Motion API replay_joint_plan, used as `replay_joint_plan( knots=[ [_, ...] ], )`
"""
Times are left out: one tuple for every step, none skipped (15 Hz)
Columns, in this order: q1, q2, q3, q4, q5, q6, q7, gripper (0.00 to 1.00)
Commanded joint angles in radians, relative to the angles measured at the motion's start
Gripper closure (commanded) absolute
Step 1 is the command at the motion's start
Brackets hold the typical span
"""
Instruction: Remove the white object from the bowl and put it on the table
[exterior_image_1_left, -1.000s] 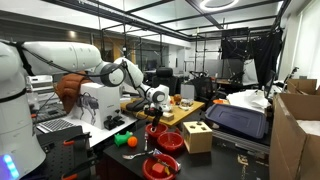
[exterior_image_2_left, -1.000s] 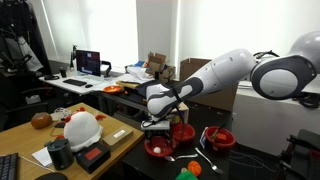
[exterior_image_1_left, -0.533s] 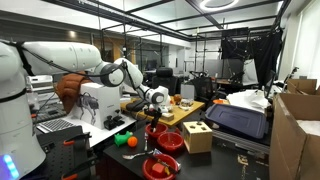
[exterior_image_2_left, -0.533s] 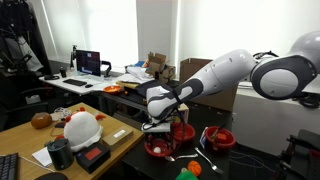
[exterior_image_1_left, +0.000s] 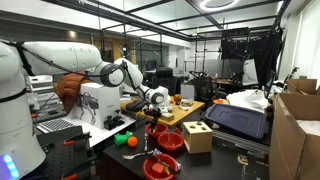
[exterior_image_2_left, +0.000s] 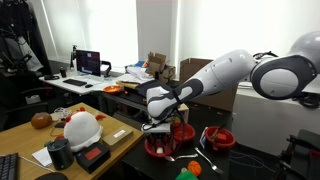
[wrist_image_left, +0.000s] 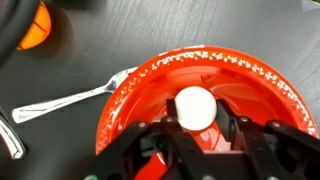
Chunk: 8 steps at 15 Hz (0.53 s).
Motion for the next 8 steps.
replay_joint_plan(
  knots=[
    [-0.011,0.000,0.017,-0.010,0.026,0.006,-0.024,0.83],
    [-0.013,0.000,0.018,-0.007,0.026,0.005,-0.026,0.83],
    [-0.016,0.000,0.020,-0.005,0.028,0.003,-0.029,0.83],
    [-0.019,0.000,0.021,0.000,0.029,0.000,-0.031,0.83],
    [-0.025,0.000,0.023,0.008,0.031,-0.004,-0.036,0.83],
    [-0.029,0.000,0.023,0.013,0.031,-0.005,-0.040,0.83],
    [-0.034,0.000,0.023,0.020,0.030,-0.005,-0.048,0.83],
    [-0.040,0.000,0.027,0.027,0.032,-0.005,-0.057,0.83]
  ],
)
